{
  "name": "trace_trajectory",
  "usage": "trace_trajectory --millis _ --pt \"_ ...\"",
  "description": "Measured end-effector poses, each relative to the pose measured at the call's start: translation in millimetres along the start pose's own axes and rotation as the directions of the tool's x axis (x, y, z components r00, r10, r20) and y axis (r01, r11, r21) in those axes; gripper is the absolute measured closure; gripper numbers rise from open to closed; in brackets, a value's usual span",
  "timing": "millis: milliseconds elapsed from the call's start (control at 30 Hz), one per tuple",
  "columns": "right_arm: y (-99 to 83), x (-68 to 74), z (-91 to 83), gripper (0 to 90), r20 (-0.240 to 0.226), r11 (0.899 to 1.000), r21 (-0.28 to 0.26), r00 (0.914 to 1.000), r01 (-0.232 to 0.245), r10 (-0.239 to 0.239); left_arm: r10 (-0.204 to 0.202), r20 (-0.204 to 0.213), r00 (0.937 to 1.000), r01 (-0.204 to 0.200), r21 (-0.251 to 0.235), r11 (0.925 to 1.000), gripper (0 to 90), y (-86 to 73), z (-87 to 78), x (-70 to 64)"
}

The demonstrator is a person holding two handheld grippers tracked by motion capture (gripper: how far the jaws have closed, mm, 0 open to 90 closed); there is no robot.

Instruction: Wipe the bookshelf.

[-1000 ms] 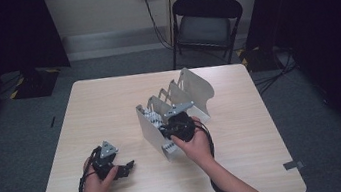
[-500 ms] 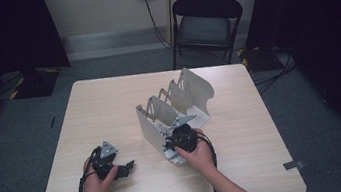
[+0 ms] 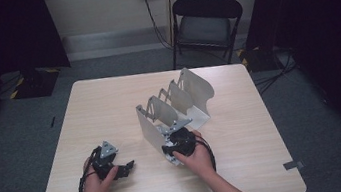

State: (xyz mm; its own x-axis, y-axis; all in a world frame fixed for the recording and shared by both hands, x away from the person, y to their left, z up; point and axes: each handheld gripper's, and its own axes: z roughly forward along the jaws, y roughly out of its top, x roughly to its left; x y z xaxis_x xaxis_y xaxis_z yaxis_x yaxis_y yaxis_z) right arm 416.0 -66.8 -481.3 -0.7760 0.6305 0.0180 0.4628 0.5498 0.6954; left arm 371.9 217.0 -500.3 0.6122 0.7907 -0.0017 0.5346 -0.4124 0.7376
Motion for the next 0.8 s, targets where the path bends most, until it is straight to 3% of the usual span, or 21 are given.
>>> trace_trajectory --millis 200,367,533,800 --pt "-1.8 -2.0 -6.2 73.8 -0.014 0.999 0.026 0.9994 -0.03 0.03 0.0 0.0 1.0 0.0 0.0 1.0 13.6 0.0 0.0 0.0" --pt "-3.6 -3.8 -16.7 77.2 -0.031 0.999 0.019 0.9982 -0.05 0.051 0.0 0.0 1.0 0.0 0.0 1.0 13.6 0.0 0.0 0.0" --pt "10.2 -6.8 -35.9 78.0 -0.042 0.997 -0.042 0.9967 -0.072 0.07 0.0 -0.001 1.0 0.0 0.0 1.0 13.6 0.0 0.0 -0.1" --pt "57.9 -6.3 -71.0 78.2 -0.031 0.983 -0.178 0.9989 -0.039 0.033 -0.002 0.002 1.0 0.002 0.0 1.0 13.6 0.0 0.1 -0.1"
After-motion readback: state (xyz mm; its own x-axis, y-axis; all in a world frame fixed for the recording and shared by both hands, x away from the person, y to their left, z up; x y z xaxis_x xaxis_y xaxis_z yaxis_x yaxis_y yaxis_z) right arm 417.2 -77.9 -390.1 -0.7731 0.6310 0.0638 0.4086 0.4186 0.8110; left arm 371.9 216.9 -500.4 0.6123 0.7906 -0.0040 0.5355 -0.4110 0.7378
